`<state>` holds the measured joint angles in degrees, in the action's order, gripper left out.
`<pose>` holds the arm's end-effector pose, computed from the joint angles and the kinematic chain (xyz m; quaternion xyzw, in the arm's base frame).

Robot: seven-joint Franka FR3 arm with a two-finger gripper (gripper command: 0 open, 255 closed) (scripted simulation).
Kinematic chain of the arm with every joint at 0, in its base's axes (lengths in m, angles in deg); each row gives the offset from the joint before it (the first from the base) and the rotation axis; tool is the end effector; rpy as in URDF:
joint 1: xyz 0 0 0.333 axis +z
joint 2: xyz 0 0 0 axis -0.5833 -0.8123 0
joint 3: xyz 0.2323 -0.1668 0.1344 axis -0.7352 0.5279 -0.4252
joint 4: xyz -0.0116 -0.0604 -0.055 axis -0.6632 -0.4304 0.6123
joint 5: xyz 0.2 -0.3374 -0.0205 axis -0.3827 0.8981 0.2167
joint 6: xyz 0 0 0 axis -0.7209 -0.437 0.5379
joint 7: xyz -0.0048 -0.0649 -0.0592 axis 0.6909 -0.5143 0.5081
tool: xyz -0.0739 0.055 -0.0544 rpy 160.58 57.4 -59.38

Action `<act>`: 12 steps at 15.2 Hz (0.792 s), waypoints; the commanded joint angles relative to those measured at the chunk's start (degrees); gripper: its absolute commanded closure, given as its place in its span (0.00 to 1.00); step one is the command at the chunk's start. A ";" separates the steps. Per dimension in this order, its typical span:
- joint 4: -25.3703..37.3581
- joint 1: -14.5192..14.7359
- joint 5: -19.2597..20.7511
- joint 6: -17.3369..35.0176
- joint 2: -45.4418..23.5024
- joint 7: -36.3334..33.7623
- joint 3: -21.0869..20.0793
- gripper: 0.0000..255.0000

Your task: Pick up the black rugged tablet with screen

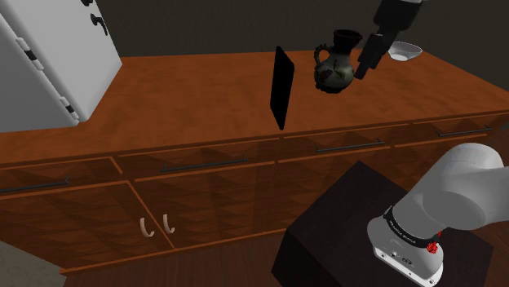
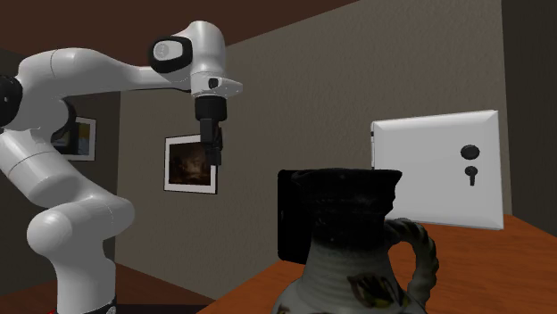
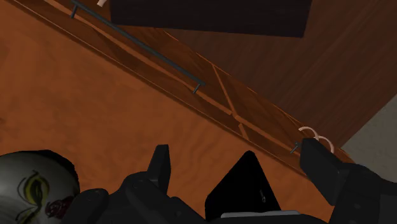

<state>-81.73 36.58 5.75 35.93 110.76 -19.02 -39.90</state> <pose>0.2988 -0.0157 0.6310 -0.9978 -0.0573 -0.0324 0.0114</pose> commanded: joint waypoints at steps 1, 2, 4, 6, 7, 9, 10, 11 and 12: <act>0.00 0.00 0.00 0.00 0.00 0.00 0.00 0.00; 0.40 -0.44 -0.77 1.10 -1.12 -3.23 -1.58 0.00; 1.60 -1.51 -2.11 3.25 -3.69 -9.59 -4.74 0.00; 3.31 -2.65 -3.02 5.27 -6.68 -15.93 -7.77 0.00; 4.35 -3.27 -3.32 6.22 -8.32 -19.08 -9.25 0.00; 6.81 -4.55 -3.53 7.93 -11.85 -25.42 -12.08 0.00; 8.23 -5.24 -3.46 8.69 -13.73 -28.59 -13.47 0.00; 9.76 -5.95 -3.26 9.37 -15.68 -31.77 -14.82 0.00; 11.41 -6.67 -2.93 9.96 -17.70 -34.97 -16.14 0.00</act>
<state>-72.01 30.66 2.62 45.09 95.27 -50.25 -54.59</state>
